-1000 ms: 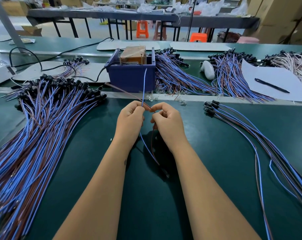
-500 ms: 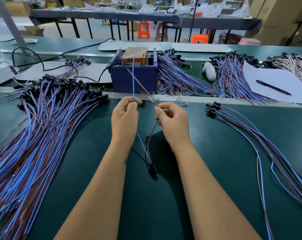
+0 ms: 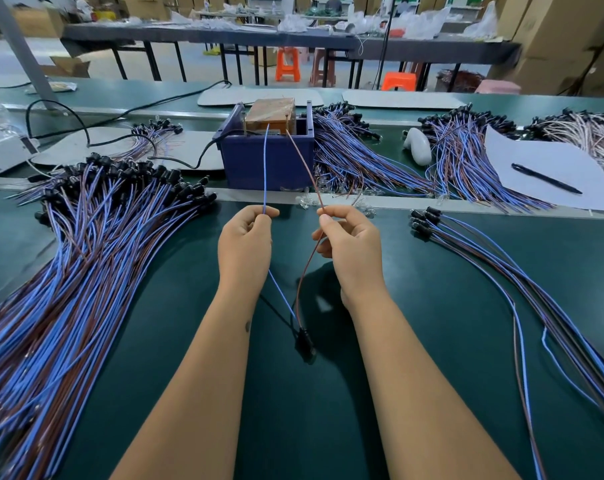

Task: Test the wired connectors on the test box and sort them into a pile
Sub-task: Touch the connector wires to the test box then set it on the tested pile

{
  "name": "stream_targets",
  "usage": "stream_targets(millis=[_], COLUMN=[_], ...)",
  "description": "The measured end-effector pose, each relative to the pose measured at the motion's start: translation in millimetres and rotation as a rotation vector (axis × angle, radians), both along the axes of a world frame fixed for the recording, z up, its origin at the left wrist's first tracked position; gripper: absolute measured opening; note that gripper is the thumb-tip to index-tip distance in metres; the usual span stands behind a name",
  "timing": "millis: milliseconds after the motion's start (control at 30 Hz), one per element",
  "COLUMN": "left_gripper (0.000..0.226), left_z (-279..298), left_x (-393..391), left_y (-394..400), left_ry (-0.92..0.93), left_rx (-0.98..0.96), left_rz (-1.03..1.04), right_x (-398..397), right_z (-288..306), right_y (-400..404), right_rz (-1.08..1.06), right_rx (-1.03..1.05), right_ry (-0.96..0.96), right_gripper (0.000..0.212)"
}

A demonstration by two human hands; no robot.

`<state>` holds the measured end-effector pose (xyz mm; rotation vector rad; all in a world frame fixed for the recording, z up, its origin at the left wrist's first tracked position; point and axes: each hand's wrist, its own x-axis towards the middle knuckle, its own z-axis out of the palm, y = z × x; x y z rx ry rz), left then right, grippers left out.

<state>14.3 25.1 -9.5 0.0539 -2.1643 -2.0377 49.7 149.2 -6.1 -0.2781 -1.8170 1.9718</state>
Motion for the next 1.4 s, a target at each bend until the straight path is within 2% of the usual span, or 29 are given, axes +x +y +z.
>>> stream_targets(millis=[667,1400], left_gripper=[0.027,0.026], left_z=[-4.2,0.1], left_x=[-8.7,-7.0], left_y=[-8.2,-10.4], left_ry=[-0.028,0.034], left_rx=[0.006,0.077], left_rz=[0.054,0.197], right_x=[-0.4,0.0], right_z=[-0.6,0.6], right_y=[0.6,0.8], right_rz=[-0.021,-0.054], right_rx=[0.029,0.012], right_ry=[-0.002,-0.009], right_gripper=[0.011,0.013])
